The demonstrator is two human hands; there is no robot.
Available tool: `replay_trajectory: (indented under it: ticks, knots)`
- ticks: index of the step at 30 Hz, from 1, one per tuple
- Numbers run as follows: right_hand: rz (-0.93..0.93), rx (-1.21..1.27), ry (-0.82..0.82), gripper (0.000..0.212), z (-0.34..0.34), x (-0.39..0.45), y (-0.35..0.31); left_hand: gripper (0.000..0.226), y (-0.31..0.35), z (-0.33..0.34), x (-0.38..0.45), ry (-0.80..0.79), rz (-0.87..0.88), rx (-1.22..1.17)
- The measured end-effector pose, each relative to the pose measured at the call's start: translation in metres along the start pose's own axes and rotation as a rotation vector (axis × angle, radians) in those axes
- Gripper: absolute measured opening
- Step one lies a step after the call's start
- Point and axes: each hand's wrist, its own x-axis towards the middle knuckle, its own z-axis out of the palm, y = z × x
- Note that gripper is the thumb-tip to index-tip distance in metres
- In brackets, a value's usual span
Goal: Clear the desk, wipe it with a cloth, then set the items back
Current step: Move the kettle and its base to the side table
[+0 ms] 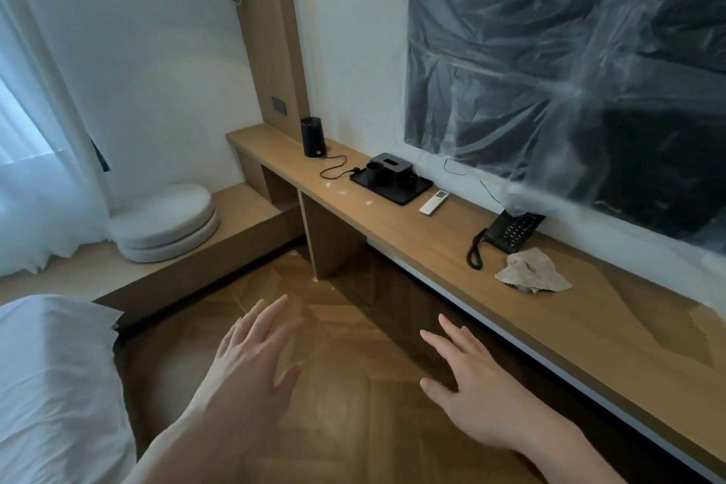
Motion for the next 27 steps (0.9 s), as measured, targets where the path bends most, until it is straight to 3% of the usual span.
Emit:
replay_trajectory:
  ticks: [9, 19, 27]
  knots:
    - [-0.024, -0.062, 0.001, 0.070, -0.040, 0.125, -0.037, 0.063, -0.060, 0.004, 0.101, -0.022, -0.092, -0.018]
    - [-0.055, -0.129, 0.032, 0.069, -0.082, 0.299, -0.127, 0.061, -0.204, -0.011, 0.248, -0.016, -0.195, 0.017]
    - [-0.024, 0.019, 0.056, 0.066, -0.101, 0.430, -0.191, 0.061, -0.285, -0.018, 0.381, -0.086, -0.127, -0.028]
